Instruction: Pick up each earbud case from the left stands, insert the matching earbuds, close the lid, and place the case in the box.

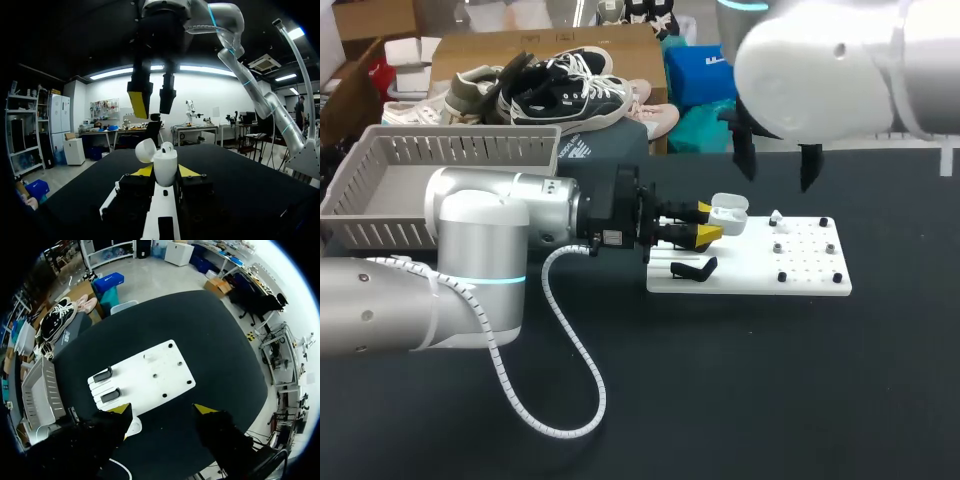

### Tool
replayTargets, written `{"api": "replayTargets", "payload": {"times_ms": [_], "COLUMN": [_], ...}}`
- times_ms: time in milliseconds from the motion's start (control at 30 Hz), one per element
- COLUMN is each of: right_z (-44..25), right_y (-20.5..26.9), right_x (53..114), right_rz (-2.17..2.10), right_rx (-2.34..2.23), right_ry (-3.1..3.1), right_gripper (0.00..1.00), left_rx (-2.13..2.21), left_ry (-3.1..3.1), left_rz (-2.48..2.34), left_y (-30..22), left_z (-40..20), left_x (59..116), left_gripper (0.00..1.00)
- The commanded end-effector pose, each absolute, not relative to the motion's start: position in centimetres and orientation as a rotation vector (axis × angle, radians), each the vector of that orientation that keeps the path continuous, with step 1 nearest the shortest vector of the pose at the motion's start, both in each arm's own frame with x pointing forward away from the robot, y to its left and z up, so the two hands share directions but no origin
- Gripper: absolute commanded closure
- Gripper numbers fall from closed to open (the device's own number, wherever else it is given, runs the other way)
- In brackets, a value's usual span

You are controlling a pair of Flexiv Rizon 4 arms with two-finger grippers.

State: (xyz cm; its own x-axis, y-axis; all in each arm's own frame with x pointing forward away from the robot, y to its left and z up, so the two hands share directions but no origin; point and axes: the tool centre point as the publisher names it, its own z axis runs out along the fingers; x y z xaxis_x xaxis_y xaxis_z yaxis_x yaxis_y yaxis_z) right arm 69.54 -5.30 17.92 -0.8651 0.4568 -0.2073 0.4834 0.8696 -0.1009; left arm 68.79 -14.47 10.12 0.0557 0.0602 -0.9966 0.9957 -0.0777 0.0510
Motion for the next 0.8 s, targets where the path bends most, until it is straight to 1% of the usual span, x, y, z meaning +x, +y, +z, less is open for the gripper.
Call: {"api": "replayTargets", "payload": {"times_ms": [33, 133, 167, 300, 567, 767, 800], "right_z": [17.3, 16.8, 16.7, 16.1, 13.7, 11.4, 11.1], "right_y": [-7.8, -8.7, -8.9, -9.6, -10.0, -9.7, -9.7], "right_x": [69.3, 70.6, 71.0, 72.6, 74.7, 75.5, 75.6], "right_rz": [0.067, 0.113, 0.127, 0.183, 0.256, 0.240, 0.246], "right_rx": [0.671, 0.653, 0.644, 0.616, 0.571, 0.558, 0.565], "right_ry": [2.797, 2.804, 2.808, 2.824, 2.869, 2.904, 2.911], "right_gripper": [0.28, 0.29, 0.31, 0.29, 0.34, 0.43, 0.46], "left_rx": [1.334, 1.334, 1.334, 1.334, 1.334, 1.334, 1.334], "left_ry": [1.179, 1.179, 1.179, 1.179, 1.179, 1.179, 1.179], "left_rz": [-1.191, -1.191, -1.191, -1.191, -1.191, -1.191, -1.191], "left_y": [-14.5, -14.5, -14.5, -14.5, -14.5, -14.5, -14.5], "left_z": [10.1, 10.1, 10.1, 10.1, 10.1, 10.1, 10.1], "left_x": [68.7, 68.7, 68.7, 68.7, 68.7, 68.7, 68.7], "left_gripper": [1.00, 1.00, 1.00, 1.00, 1.00, 1.00, 1.00]}}
